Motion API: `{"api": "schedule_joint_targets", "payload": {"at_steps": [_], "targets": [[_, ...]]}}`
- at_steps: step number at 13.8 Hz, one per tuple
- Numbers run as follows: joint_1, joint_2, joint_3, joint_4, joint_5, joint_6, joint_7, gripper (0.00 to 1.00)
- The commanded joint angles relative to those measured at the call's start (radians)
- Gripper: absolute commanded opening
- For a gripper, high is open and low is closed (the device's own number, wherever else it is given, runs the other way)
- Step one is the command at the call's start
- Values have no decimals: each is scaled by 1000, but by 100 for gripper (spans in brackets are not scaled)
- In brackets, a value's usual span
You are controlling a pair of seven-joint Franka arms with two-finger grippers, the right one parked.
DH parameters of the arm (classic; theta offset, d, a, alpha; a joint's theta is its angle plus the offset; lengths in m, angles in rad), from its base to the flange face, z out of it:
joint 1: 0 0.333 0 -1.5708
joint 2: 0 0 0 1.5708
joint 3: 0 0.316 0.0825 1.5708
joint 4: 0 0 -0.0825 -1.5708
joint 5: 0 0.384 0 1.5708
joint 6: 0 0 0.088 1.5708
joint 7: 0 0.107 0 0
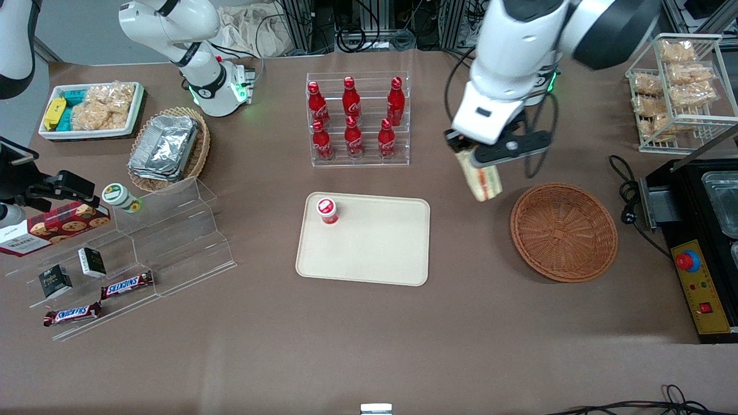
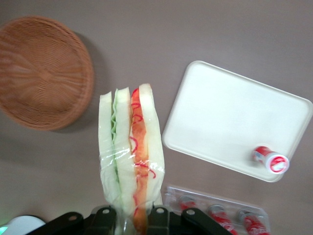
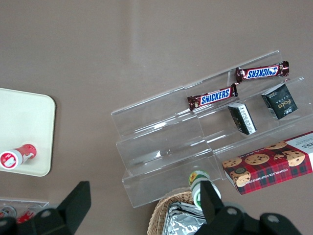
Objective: Place sandwich from basket to tray
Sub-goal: 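Lift the sandwich and carry it with the left gripper toward the white tray, then lower the sandwich onto the white tray and open the left gripper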
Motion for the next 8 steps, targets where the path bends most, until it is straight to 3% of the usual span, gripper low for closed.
{"api": "schedule_joint_targets", "payload": {"at_steps": [1, 8], "targets": [[-39, 134, -23, 51, 42, 90, -48, 15], [-127, 470, -23, 54, 228, 345, -143, 14]]}}
